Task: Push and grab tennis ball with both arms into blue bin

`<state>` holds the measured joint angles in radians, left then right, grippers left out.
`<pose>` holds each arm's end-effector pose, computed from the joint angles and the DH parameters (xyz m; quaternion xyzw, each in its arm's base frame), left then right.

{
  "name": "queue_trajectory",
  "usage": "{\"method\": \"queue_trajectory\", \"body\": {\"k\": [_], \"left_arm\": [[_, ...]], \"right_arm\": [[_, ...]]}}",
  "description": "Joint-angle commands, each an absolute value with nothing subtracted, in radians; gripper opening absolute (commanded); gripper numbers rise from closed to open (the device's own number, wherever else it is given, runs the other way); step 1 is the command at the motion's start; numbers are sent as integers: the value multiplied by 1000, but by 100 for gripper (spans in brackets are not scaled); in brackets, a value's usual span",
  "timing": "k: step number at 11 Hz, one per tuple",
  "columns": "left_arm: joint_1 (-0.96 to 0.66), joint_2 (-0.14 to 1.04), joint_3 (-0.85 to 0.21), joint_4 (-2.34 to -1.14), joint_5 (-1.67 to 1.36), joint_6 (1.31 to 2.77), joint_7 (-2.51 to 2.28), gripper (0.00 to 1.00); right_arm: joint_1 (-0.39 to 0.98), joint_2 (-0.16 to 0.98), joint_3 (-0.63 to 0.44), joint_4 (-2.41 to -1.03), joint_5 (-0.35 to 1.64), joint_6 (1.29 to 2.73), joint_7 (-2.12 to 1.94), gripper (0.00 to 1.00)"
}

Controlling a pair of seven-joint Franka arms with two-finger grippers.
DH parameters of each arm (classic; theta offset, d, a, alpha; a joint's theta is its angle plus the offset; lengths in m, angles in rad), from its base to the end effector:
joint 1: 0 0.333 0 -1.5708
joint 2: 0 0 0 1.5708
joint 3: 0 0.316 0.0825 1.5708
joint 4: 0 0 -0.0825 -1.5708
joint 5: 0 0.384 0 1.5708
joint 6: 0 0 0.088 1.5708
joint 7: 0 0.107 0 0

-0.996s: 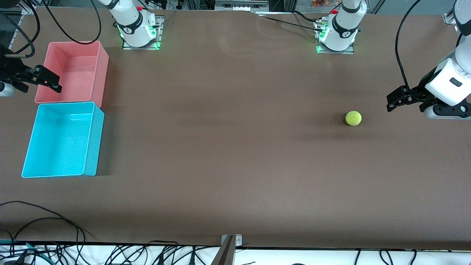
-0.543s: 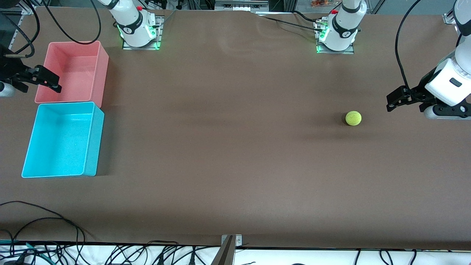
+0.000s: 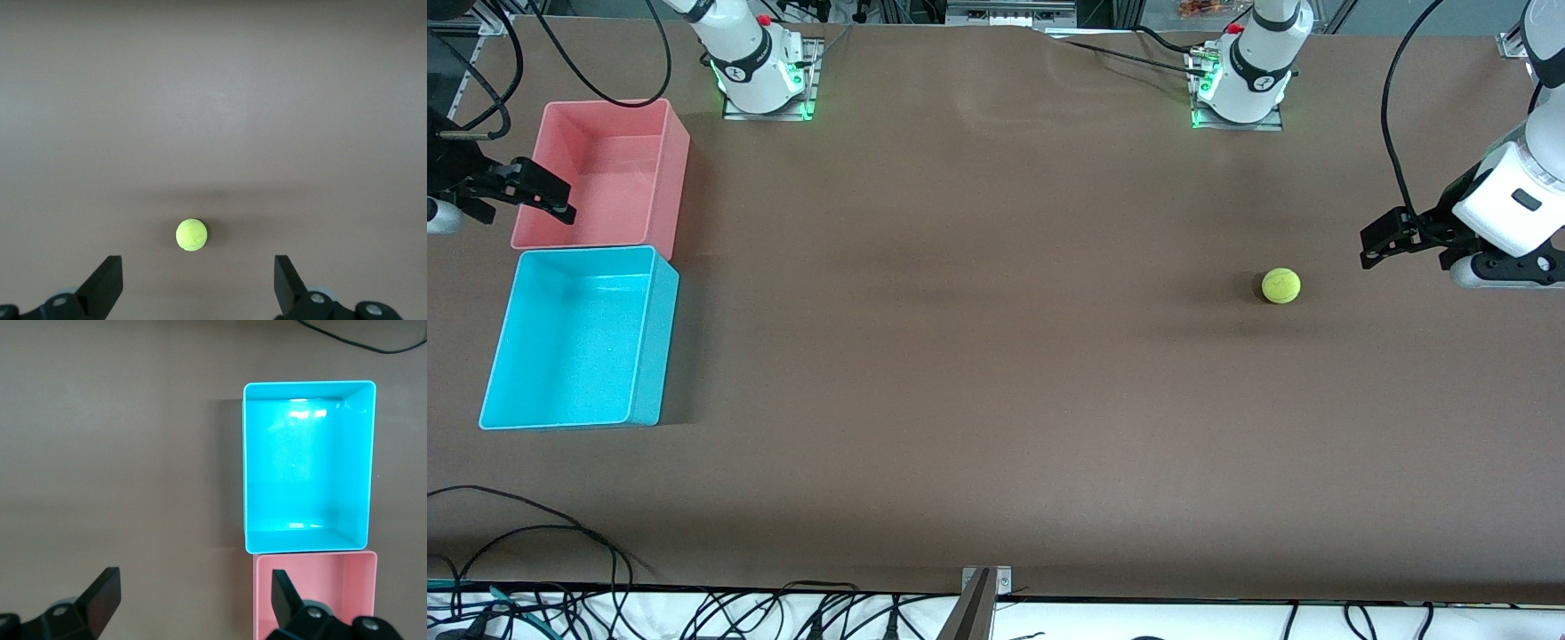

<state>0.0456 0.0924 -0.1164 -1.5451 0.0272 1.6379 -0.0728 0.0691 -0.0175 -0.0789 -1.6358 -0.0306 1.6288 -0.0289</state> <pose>0.5868 -0.0358 0.5902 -1.0000 -0.0003 -0.0011 0.0082 0.5535 -0.0089 0.6085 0.9998 0.0104 0.0049 0.0147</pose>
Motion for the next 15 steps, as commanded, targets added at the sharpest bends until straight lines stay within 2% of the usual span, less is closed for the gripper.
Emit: {"method": "queue_trajectory", "body": {"k": [1,9,12,13,14,15], "left_arm": [[44,91,-118,-1543,49,1626,-72,100],[48,91,-117,-1551,37,1608,-84,99],[57,91,-118,-1552,32,1606,-75,93],[57,91,-118,-1552,32,1605,-71,83],[57,91,-118,-1552,32,1600,-69,67],[57,91,-118,-1552,32,1583,-69,44]], "right_arm": [[66,-11,-78,-1612,-38,1608,-40,100],[64,-12,-80,-1609,-38,1601,-29,100],[66,-11,-78,-1611,-37,1597,-32,100],[66,-11,-78,-1611,-37,1597,-35,100],[66,-11,-78,-1611,-37,1597,-37,100],[66,-11,-78,-1611,-37,1597,-35,100]]}}
